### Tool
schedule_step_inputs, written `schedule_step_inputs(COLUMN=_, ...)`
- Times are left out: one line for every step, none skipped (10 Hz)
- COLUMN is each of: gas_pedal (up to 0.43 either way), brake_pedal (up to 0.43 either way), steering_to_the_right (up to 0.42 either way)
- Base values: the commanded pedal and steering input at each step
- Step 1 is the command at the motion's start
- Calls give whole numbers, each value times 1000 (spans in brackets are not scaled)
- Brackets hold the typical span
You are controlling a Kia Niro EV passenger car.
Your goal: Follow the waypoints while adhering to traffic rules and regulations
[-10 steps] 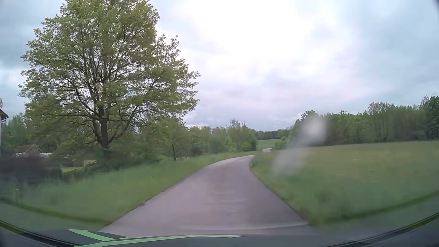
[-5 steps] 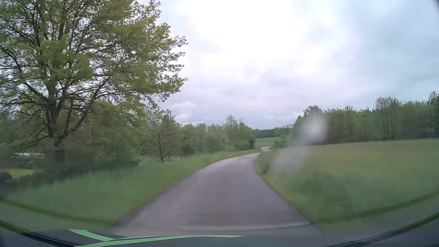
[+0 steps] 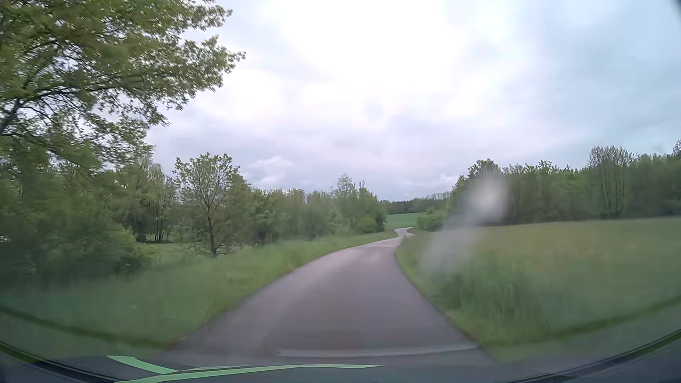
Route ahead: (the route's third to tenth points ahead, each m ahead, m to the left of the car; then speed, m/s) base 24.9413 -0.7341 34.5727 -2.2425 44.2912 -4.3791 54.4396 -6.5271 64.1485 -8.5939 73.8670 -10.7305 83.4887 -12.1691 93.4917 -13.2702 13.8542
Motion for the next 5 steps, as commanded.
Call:
schedule_step_inputs(gas_pedal=197, brake_pedal=0, steering_to_the_right=23)
schedule_step_inputs(gas_pedal=197, brake_pedal=0, steering_to_the_right=23)
schedule_step_inputs(gas_pedal=197, brake_pedal=0, steering_to_the_right=25)
schedule_step_inputs(gas_pedal=197, brake_pedal=0, steering_to_the_right=26)
schedule_step_inputs(gas_pedal=197, brake_pedal=0, steering_to_the_right=26)
